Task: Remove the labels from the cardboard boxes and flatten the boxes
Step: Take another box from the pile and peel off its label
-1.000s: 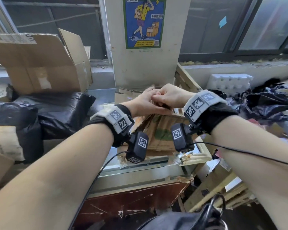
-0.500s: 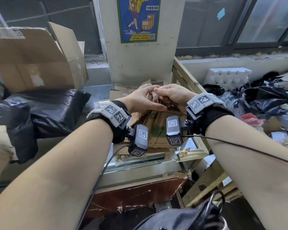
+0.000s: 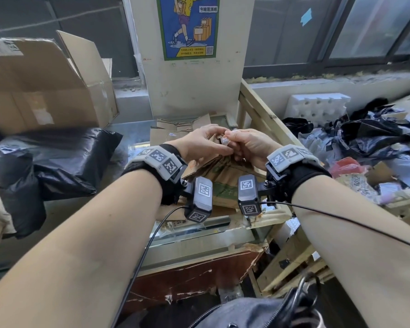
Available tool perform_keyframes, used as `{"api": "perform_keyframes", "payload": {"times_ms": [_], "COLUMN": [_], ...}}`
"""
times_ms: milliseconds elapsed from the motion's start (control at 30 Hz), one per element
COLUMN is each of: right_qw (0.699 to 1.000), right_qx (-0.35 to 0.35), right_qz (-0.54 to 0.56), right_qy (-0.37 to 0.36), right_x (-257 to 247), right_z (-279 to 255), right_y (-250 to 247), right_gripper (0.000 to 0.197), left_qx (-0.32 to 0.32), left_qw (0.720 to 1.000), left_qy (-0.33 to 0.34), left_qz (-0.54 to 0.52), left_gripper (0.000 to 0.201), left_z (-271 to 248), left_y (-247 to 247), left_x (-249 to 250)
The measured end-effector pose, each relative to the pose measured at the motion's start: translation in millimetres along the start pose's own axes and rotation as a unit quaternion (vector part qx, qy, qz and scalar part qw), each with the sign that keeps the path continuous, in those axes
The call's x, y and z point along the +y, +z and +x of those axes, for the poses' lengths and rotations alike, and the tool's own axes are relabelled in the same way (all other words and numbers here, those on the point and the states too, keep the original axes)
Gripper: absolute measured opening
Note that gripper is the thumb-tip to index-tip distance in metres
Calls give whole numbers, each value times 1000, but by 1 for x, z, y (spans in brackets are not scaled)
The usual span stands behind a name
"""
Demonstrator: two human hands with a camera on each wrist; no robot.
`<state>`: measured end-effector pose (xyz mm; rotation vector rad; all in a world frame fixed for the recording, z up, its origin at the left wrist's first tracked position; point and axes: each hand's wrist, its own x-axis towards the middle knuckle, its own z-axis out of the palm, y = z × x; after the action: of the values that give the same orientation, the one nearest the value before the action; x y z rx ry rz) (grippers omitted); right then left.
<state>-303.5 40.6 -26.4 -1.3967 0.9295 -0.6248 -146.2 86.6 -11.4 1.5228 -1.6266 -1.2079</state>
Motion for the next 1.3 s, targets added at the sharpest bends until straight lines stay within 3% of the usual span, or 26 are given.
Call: {"api": "perform_keyframes", "payload": {"times_ms": [167,267,367,500,767,933,1300], "right_qw": [999,988,985,989,999,999,998], "right_qx": [24,73,79,44,-9,-42,-47], "right_qz": [-37,-117,-138,-134,-47,0,34], "right_qy": [-24,-63,-71,-52,-5,5,5], "right_x": [-6,-4,-1,-1,0,1,5], "right_z": [-3,-5,-6,-10,-14,-17,-19], "right_y": [6,13,18,16,11,6,2], "right_gripper": [34,33,29,29,28,25,22], "left_qx": [-32,-36,-32,-7,-25,6,26], "left_qw": [999,999,998,998,994,997,995], "left_qy": [-6,-2,2,-3,-5,-14,-46], "left_qz": [-23,-35,-58,-67,-110,-74,-80], "left_gripper": [47,43,42,34,23,20,17], "left_z": [0,-3,-4,-7,-11,-7,-3], "left_y": [-6,-7,-7,-4,-1,2,12], "left_x": [-3,-5,-9,-11,-10,-6,1]}}
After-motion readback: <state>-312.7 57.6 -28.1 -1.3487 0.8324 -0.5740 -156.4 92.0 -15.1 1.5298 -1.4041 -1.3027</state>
